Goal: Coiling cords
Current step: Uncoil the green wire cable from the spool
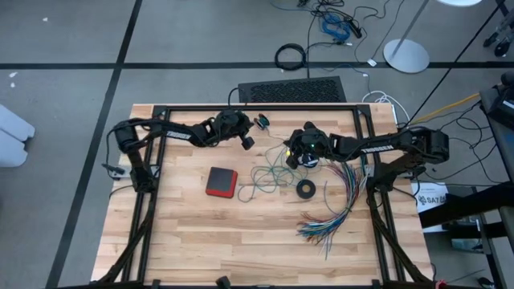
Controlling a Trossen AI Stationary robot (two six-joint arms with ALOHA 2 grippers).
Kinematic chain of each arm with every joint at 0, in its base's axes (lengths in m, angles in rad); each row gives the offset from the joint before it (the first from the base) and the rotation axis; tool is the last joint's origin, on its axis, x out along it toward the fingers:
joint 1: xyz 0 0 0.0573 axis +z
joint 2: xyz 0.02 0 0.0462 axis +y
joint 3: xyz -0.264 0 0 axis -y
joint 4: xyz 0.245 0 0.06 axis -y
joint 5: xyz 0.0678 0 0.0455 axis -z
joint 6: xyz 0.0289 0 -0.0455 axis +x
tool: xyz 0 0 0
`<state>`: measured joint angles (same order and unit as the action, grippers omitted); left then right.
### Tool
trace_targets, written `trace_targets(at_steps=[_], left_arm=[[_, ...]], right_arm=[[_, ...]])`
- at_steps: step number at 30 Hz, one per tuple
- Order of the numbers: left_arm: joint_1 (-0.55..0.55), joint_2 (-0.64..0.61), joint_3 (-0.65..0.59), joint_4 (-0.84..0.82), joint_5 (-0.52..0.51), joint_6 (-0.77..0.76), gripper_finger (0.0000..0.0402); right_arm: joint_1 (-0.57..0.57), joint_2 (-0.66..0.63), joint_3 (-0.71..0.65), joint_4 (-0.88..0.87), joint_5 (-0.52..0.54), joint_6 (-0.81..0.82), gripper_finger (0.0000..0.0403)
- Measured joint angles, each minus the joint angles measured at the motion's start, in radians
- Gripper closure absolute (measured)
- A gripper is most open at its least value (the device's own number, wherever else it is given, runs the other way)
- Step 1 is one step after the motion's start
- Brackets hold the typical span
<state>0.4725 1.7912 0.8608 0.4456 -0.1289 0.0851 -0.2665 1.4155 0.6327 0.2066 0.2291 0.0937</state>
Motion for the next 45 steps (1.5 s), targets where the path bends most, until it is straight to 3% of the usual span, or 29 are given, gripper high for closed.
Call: trace_targets(at_steps=[6, 9, 14, 21, 30, 39, 45], left_arm=[[0.001, 0.040, 0.008, 0.063, -0.028, 0.052, 0.0323], [0.016, 0.053, 0.028, 0.061, 0.034, 0.048, 0.0277], [0.055, 0.053, 0.035, 0.063, 0.065, -0.065, 0.0231], [0.103, 0.053, 0.035, 0.047, 0.205, -0.272, 0.0227], [0.086, 0.053, 0.035, 0.043, 0.208, -0.387, 0.0227], [0.059, 0.053, 0.038, 0.035, 0.083, -0.330, 0.0227], [0.003, 0.059, 0.107, -0.035, 0.007, -0.289, 0.0227]], right_arm=[[0.000, 0.000, 0.000, -0.034, 0.000, 0.000, 0.0403], [0.000, 0.000, 0.000, -0.034, 0.000, -0.002, 0.0403], [0.000, 0.000, 0.000, -0.034, 0.000, -0.005, 0.0403], [0.019, 0.000, 0.000, -0.029, -0.026, 0.024, 0.0403], [0.101, 0.028, 0.000, 0.081, -0.060, 0.037, 0.0403], [0.124, 0.075, 0.000, 0.134, -0.070, 0.056, 0.0403], [0.124, 0.076, 0.000, 0.147, -0.040, 0.056, 0.0403]])
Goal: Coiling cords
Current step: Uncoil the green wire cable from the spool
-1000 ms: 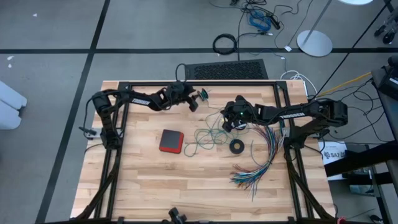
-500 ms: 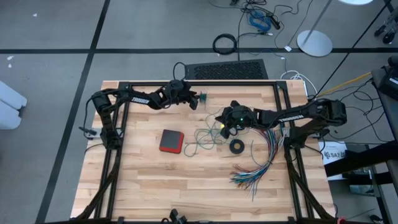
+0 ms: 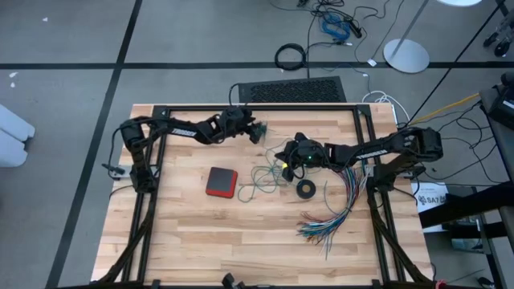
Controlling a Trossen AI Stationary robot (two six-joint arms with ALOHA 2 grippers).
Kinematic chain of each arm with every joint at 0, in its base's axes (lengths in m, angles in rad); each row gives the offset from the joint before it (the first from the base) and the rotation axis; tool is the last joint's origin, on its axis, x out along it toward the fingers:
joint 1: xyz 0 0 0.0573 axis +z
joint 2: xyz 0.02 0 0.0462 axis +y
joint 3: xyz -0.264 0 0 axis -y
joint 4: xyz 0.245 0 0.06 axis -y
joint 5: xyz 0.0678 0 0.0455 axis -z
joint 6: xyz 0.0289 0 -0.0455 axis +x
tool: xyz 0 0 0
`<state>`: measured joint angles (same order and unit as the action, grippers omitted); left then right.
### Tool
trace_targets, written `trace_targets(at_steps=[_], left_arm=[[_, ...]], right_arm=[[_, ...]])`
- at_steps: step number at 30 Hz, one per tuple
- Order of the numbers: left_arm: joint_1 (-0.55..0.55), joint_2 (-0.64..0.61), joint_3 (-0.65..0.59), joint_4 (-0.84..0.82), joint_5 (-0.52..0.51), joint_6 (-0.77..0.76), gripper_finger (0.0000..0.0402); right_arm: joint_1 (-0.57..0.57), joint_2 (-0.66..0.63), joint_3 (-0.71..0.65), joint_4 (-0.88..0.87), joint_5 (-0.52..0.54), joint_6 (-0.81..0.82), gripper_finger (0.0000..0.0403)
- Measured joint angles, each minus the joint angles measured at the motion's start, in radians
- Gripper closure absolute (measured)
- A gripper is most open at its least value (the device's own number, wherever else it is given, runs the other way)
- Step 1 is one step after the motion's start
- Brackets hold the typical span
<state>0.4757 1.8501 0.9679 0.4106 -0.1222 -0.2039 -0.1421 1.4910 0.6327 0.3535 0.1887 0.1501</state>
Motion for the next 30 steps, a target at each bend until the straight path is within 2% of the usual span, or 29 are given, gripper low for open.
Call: trace_targets(at_steps=[6, 9, 16, 24, 27, 30], left_arm=[[-0.024, 0.084, 0.152, -0.208, -0.027, 0.011, 0.0226], [-0.022, 0.132, 0.204, -0.255, -0.063, 0.009, 0.0226], [-0.026, 0.136, 0.212, -0.223, -0.109, 0.025, 0.0226], [-0.019, 0.134, 0.227, -0.269, -0.122, 0.028, 0.0228], [-0.020, 0.134, 0.227, -0.286, -0.112, 0.028, 0.0245], [-0.020, 0.133, 0.227, -0.313, -0.070, 0.027, 0.0282]], right_arm=[[0.000, 0.000, 0.000, 0.026, 0.002, 0.000, 0.0403], [0.000, 0.000, 0.000, 0.024, 0.002, 0.000, 0.0403], [0.000, 0.000, 0.000, -0.012, -0.001, 0.008, 0.0403], [0.000, 0.000, 0.000, -0.015, 0.000, -0.002, 0.0403], [0.000, 0.000, 0.000, -0.014, 0.001, -0.004, 0.0403], [0.000, 0.000, 0.000, -0.014, 0.001, -0.004, 0.0403]])
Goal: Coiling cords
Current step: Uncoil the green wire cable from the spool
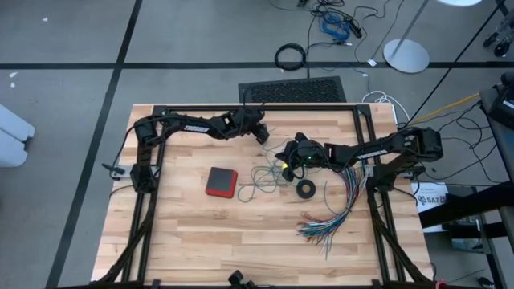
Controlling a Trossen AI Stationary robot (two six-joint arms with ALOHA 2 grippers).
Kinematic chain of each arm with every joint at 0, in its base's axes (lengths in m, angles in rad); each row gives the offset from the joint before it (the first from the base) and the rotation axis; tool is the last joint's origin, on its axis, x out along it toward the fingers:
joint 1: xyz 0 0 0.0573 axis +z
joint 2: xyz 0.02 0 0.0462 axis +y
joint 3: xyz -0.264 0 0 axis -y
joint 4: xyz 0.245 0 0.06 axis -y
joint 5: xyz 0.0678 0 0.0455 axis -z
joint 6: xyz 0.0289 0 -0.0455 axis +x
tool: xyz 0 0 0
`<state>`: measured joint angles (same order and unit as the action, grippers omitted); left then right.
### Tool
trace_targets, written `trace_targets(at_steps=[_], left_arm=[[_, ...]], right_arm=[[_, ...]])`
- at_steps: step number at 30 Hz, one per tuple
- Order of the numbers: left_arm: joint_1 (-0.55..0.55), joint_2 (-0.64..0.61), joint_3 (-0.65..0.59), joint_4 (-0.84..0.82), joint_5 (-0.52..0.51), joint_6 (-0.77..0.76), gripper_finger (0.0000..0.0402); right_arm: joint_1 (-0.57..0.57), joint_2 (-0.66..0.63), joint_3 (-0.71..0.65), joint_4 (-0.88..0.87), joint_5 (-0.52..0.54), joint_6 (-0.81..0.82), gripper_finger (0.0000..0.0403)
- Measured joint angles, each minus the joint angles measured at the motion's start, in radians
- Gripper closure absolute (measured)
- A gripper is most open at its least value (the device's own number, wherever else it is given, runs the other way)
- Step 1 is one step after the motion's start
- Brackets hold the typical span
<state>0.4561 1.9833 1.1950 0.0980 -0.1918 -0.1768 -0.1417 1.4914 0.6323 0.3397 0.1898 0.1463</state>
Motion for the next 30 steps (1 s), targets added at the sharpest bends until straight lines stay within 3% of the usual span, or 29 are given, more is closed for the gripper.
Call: trace_targets(at_steps=[7, 23, 30], left_arm=[[-0.001, 0.001, 0.000, -0.013, 0.071, 0.028, 0.0392], [-0.032, -0.014, -0.002, 0.040, 0.103, 0.109, 0.0400], [-0.041, -0.044, -0.002, 0.037, 0.102, 0.171, 0.0401]], right_arm=[[0.000, 0.000, 0.000, 0.012, 0.000, 0.000, 0.0403], [0.026, 0.000, 0.000, -0.039, 0.000, -0.061, 0.0403], [0.038, 0.000, 0.000, -0.139, -0.001, -0.058, 0.0360]])
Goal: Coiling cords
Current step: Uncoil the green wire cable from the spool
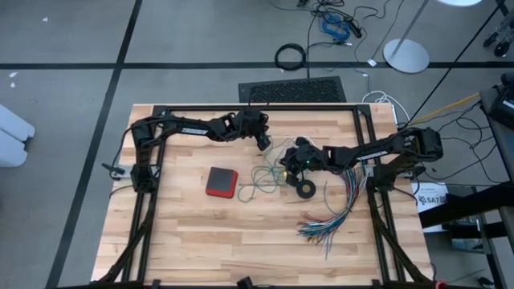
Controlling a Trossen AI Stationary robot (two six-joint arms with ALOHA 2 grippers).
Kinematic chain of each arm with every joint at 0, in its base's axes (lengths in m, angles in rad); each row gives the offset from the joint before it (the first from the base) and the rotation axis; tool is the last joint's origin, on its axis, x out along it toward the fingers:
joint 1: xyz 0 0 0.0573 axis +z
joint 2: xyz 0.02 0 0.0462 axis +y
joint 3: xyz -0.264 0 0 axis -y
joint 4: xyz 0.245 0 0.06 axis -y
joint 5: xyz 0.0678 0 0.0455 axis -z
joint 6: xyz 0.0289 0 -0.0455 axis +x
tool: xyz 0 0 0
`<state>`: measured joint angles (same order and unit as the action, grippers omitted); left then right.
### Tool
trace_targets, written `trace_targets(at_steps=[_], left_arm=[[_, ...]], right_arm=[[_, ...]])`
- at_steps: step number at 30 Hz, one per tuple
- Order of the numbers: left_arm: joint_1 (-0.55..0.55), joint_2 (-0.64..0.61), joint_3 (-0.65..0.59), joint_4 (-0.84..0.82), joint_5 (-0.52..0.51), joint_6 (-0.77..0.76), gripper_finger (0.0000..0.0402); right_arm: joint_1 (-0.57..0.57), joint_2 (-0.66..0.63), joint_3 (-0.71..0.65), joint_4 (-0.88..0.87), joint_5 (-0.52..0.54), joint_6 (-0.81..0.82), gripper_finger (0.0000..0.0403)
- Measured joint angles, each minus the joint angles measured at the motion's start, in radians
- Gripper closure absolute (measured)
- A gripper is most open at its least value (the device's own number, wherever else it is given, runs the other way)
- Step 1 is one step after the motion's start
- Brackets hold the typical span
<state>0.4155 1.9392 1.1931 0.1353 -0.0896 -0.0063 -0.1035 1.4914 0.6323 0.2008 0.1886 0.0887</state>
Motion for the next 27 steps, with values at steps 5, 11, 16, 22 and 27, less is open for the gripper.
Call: trace_targets(at_steps=[5, 11, 16, 22, 27], left_arm=[[-0.008, -0.003, 0.000, 0.005, 0.001, 0.018, 0.0401], [-0.018, -0.011, 0.000, 0.014, 0.017, 0.066, 0.0401], [-0.019, -0.068, 0.001, 0.013, 0.037, 0.106, 0.0401], [-0.029, -0.154, 0.001, 0.024, 0.107, 0.127, 0.0401], [-0.053, -0.225, 0.001, 0.046, 0.187, 0.125, 0.0401]], right_arm=[[0.027, 0.000, 0.000, -0.026, -0.005, 0.001, 0.0310], [0.048, -0.046, 0.000, -0.111, -0.008, 0.001, 0.0255], [0.052, -0.157, 0.000, -0.204, 0.042, 0.004, 0.0231], [0.078, -0.261, -0.003, -0.164, 0.174, -0.045, 0.0233], [0.079, -0.279, -0.063, -0.022, 0.189, -0.096, 0.0238]])
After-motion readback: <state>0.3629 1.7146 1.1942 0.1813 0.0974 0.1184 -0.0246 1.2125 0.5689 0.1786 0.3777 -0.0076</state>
